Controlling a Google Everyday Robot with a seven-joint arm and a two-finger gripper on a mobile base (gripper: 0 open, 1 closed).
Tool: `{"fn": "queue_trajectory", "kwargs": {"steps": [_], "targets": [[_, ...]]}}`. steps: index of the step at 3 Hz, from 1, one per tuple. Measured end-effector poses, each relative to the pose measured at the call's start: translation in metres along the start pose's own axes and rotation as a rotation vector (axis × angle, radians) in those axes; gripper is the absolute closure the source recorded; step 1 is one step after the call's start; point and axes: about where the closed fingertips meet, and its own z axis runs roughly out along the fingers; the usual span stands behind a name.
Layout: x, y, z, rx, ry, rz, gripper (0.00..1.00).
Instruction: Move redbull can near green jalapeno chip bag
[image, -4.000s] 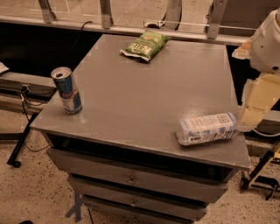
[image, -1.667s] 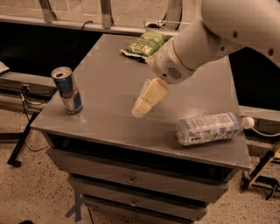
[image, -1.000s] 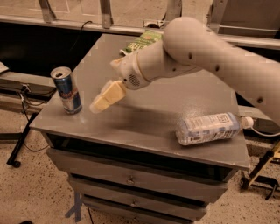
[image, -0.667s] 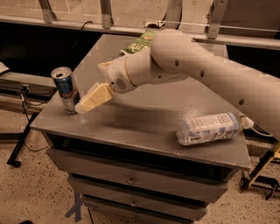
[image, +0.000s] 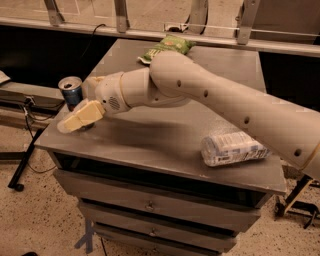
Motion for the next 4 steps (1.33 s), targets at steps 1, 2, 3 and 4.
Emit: {"fn": "queue_trajectory", "kwargs": {"steps": [1,2,3,4], "targets": [[-0.007,0.006,0.019,-0.013,-0.057,0.014,0.17],[-0.007,0.007,0.024,-0.004,-0.082,0.023,0.40],[-0.006,-0.002,0.010,0.034,-0.090,0.020,0.63],[-0.011,-0.024,-0.025,0.103,-0.080,-0.011,0.87]]}}
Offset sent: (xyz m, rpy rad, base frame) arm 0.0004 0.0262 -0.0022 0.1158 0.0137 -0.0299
